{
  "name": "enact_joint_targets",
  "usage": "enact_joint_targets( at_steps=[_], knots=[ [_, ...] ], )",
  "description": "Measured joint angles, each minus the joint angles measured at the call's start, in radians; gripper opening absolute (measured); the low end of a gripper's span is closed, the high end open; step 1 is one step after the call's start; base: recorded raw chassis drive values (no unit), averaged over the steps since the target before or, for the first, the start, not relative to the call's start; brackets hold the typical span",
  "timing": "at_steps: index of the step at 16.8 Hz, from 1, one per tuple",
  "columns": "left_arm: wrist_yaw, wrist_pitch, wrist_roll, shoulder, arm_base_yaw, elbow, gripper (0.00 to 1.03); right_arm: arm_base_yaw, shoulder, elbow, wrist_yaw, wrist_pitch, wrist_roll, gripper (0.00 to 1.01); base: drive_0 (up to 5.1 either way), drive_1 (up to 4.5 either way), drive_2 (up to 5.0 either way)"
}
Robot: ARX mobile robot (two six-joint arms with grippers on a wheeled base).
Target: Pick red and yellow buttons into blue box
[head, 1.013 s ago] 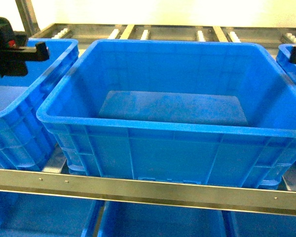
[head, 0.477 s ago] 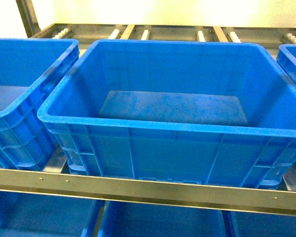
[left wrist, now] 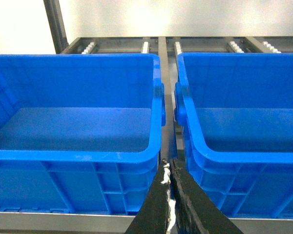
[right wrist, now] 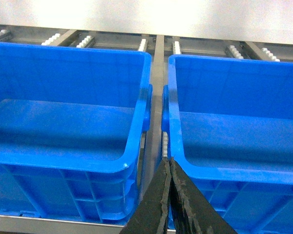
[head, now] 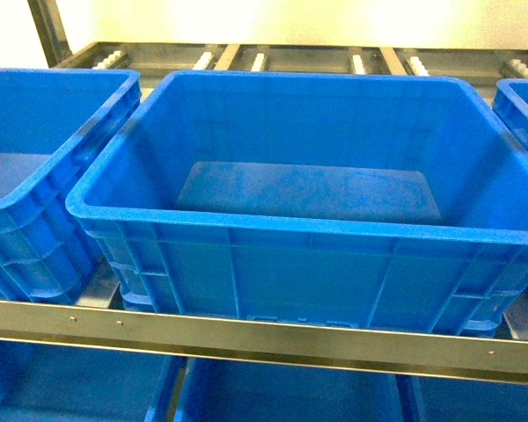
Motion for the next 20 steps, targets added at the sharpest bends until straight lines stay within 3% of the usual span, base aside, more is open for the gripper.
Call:
enact_joint_targets(
  at_steps=[5, 13, 15, 20],
  knots=[
    [0.000, -0.119, 0.000, -0.143, 0.000, -0.021, 0.02, 0.000, -0.140, -0.029, 0.000, -0.115, 0.000, 0.02, 0.0, 0.00, 0.0],
    [0.000, -0.418, 0.000, -0.472, 0.000, -0.024, 0.02, 0.000, -0.498, -0.043, 0.000, -0.432, 0.000, 0.02, 0.0, 0.00, 0.0],
    [0.000, -0.553, 0.000, -0.611, 0.000, -0.024, 0.02, 0.000, -0.650, -0.044, 0.000, -0.582, 0.000, 0.02, 0.0, 0.00, 0.0],
    [0.000, -0.647, 0.000, -0.705, 0.000, -0.024, 0.02, 0.000, -0.758, -0.044, 0.000, -0.688, 0.000, 0.02, 0.0, 0.00, 0.0]
  ],
)
